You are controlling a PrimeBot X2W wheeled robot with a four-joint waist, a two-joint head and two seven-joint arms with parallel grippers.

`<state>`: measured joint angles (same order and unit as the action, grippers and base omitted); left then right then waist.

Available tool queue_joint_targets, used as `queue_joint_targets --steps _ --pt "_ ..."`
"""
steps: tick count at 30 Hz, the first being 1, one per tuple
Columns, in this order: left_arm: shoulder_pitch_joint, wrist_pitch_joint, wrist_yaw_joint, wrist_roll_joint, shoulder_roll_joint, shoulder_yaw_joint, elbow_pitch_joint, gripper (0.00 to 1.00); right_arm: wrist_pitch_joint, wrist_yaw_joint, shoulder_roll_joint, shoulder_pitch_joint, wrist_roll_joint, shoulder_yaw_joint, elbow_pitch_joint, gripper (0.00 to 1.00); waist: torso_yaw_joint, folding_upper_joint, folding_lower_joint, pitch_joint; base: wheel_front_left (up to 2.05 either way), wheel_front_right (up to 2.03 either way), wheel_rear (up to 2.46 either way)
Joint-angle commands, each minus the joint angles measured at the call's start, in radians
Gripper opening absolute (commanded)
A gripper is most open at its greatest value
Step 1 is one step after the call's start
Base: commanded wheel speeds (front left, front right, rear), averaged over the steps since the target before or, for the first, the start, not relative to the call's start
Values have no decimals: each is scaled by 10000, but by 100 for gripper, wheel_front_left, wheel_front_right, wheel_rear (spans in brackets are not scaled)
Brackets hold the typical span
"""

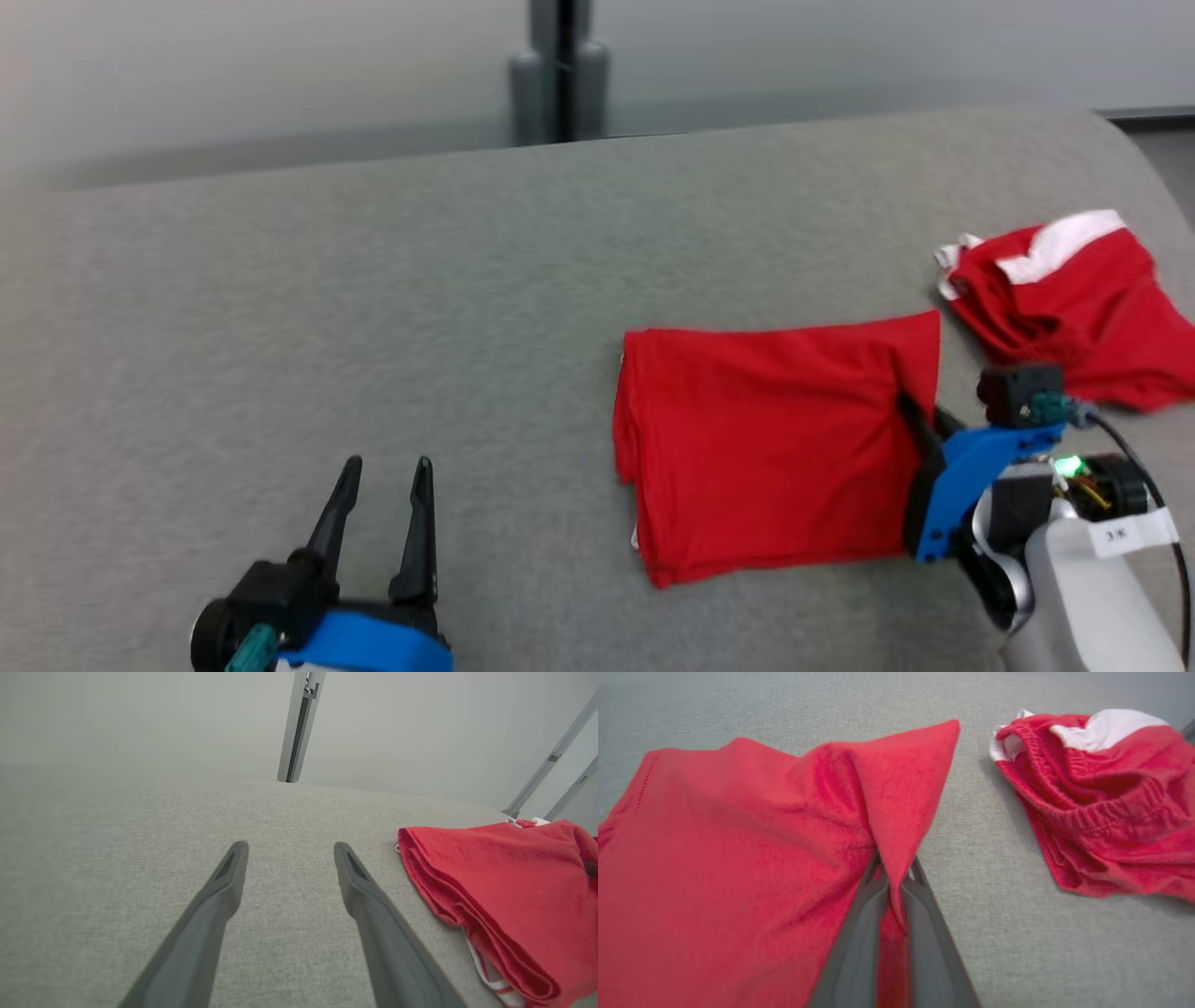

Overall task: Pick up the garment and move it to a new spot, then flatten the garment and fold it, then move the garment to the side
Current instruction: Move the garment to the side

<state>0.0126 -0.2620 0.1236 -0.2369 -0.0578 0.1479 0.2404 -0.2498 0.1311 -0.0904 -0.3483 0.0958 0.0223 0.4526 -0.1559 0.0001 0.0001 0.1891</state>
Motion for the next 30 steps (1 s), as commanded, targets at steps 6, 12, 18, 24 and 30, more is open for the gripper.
queue_joint_targets --steps 6,12,18,24,30 --pt "459 -41 54 204 -260 158 -44 100 10 -4 -76 -245 50 297 -764 0 -1229 -1 -1 424 0 0 0" --pt "784 -41 75 261 -609 329 30 100 92 -4 29 -363 46 275 -1102 0 -2123 -1 -1 899 0 0 0" --pt "926 -12 61 201 -856 292 4 100 263 -4 157 -500 37 76 -929 0 -2389 -1 -1 1118 0 0 0" --pt "1023 44 5 137 -929 310 -39 100 198 -4 -24 -1228 -27 -154 -888 0 -2269 -1 -1 1217 0 0 0" --pt "1127 44 -96 58 -939 273 -96 100 -376 -4 -677 -2469 200 -239 -782 0 -1946 -1 -1 1364 0 0 0"
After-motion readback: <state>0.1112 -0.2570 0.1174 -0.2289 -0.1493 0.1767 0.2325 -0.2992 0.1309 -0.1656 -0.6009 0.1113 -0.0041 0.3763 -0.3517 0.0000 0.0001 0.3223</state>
